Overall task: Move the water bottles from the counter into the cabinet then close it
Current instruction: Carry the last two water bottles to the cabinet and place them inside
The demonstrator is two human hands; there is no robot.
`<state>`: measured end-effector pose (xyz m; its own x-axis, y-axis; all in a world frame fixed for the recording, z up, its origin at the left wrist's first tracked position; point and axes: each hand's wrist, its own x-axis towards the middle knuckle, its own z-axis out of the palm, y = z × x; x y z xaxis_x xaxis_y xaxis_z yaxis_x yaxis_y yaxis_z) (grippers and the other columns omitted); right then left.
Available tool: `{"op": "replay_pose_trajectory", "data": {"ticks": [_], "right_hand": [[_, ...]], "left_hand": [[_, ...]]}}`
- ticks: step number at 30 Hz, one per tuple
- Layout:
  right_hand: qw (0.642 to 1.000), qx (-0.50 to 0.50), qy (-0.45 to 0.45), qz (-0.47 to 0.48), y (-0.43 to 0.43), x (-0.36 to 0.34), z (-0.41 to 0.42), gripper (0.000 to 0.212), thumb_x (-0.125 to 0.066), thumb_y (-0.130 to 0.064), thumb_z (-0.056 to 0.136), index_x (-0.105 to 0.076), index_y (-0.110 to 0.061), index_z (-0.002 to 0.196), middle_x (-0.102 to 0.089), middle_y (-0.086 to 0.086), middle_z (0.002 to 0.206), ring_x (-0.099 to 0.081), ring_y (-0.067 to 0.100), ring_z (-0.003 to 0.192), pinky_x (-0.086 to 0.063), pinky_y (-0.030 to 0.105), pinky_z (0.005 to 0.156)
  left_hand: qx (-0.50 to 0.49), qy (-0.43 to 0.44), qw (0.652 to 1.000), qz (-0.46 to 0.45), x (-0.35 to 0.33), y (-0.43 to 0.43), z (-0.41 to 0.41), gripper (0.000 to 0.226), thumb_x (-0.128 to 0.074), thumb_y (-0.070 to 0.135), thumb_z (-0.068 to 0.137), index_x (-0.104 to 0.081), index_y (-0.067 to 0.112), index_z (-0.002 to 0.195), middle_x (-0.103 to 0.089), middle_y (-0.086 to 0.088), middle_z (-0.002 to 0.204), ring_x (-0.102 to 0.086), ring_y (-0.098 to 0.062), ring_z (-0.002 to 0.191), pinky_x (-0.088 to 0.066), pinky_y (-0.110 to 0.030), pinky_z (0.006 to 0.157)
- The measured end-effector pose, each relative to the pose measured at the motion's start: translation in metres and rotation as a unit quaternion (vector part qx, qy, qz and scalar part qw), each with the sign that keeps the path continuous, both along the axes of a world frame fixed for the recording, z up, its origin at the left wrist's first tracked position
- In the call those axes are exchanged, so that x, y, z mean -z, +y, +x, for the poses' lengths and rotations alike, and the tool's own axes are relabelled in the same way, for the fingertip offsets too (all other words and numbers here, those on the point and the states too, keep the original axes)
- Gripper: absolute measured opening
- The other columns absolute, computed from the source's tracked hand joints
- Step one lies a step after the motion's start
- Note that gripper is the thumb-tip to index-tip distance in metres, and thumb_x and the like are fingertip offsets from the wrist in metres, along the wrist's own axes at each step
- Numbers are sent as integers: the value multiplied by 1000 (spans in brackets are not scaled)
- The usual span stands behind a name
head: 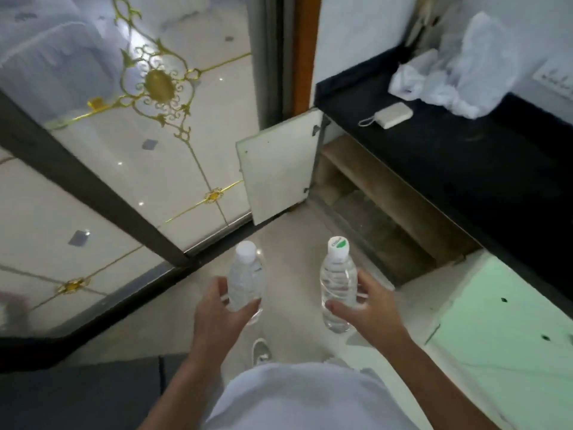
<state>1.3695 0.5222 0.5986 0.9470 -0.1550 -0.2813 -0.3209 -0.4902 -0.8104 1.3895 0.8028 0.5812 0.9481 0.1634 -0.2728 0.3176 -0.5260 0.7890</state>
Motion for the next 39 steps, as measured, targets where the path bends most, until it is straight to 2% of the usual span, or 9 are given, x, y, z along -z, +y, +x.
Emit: {"op": "replay_pose_trajectory", "data": {"ticks": [4, 8, 12, 18, 21, 24, 26, 33, 39], "right_hand": [[987, 158, 25, -9, -20, -7, -22, 44, -88, -38, 68, -60, -40, 102, -69, -25, 89, -64, -14, 82, -47, 4, 64], [959, 277, 54, -17, -35, 1, -46, 49, -85, -50, 64, -62, -41, 106, -72, -26, 92, -67, -8, 86, -56, 22, 77], [937, 341, 76, -9, -46, 16, -50, 52, -85, -49, 64, -62, -41, 110, -73, -24, 91, -68, -7, 84, -56, 24, 76], [935, 343, 89, 17, -54, 37, 5, 48, -86, -41, 69, -63, -34, 110, -69, -24, 88, -64, -8, 86, -45, 12, 65], [947, 309, 88, 25, -57, 41, 45, 43, -85, -46, 68, -61, -40, 103, -67, -27, 85, -65, -6, 85, -52, 21, 72], [954, 288, 75, 26, -59, 35, 81, 37, -85, -47, 68, -55, -49, 90, -66, -30, 80, -63, -10, 80, -51, 17, 70], [955, 289, 69, 26, -60, 33, 100, 39, -85, -50, 67, -56, -49, 93, -66, -30, 82, -64, -10, 81, -52, 18, 72], [932, 346, 103, 32, -49, 36, 149, 46, -86, -46, 68, -53, -45, 100, -60, -33, 79, -57, -16, 73, -41, 8, 64], [892, 435, 113, 52, -25, 59, 187, 41, -89, -42, 66, -60, -48, 95, -66, -32, 77, -63, -16, 72, -45, 10, 64]], "left_hand": [[115, 21, 993, 15, -6, -26, 64, 50, -90, 38, 70, -52, 37, 100, -67, 18, 101, -66, -6, 95, -57, -35, 79], [203, 44, 978, -3, -6, -78, 98, 45, -92, 24, 69, -53, 30, 90, -67, 14, 91, -65, -6, 87, -47, -25, 67], [276, 67, 959, -10, -2, -120, 113, 48, -90, 31, 69, -57, 33, 104, -68, 16, 101, -65, -1, 95, -46, -21, 71], [280, 63, 958, 14, -10, -130, 141, 55, -83, 54, 54, -55, 37, 97, -68, 22, 100, -66, 3, 95, -53, -29, 78], [263, 58, 963, 22, -10, -123, 164, 53, -90, 40, 63, -56, 34, 104, -68, 19, 104, -67, 2, 97, -53, -25, 79], [246, 59, 967, 9, -8, -120, 191, 56, -91, 36, 65, -58, 35, 110, -71, 16, 108, -70, -3, 97, -57, -30, 81], [240, 65, 969, 6, -5, -122, 208, 56, -92, 30, 66, -58, 31, 111, -73, 13, 107, -72, -5, 95, -58, -32, 82], [306, 88, 948, 8, 20, -127, 281, 46, -90, 30, 67, -60, 25, 102, -71, 12, 96, -70, -1, 88, -49, -18, 69], [391, 131, 911, 20, 48, -132, 351, 45, -89, 25, 71, -56, 26, 102, -70, 14, 97, -66, 10, 81, -46, -7, 60]]}}
